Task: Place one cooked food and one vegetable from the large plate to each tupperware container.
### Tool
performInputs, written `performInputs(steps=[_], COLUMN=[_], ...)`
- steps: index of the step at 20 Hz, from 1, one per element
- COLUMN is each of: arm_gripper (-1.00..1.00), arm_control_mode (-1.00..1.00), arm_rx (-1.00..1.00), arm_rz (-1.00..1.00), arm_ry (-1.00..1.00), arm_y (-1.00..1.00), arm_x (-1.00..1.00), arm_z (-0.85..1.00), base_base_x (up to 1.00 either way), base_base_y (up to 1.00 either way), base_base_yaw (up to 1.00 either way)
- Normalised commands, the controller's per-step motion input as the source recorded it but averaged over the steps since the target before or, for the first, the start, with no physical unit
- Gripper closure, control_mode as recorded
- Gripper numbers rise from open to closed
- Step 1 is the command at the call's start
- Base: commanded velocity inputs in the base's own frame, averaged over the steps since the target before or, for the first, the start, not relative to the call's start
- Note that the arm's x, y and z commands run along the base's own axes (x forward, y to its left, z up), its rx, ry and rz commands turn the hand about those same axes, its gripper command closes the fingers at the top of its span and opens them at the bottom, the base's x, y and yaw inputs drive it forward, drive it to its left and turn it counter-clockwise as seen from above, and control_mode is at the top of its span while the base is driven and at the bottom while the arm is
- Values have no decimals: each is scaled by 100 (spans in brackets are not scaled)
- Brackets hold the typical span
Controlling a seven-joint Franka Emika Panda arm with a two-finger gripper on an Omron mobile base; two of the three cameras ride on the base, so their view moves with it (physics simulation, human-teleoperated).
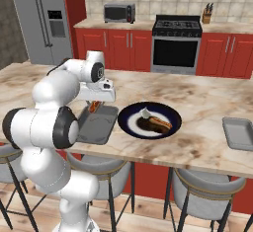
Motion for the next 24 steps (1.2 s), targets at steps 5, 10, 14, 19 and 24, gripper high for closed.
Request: performInputs(steps=[5, 10, 14, 19, 24], arm_gripper=[100, 100, 100, 100, 100], arm_control_mode=[-100, -100, -100, -100, -100], arm_rx=[-3, 0, 3, 1, 0], arm_rz=[8, 0, -5, -15, -26], arm_ry=[1, 1, 0, 0, 0], arm_y=[43, 24, 23, 26, 37], arm_x=[0, 35, 45, 31, 40], arm_z=[-34, -55, -58, -49, -27], base_base_x=[0, 0, 0, 0, 0], base_base_y=[0, 0, 0, 0, 0], base_base_yaw=[0, 0, 0, 0, 0])
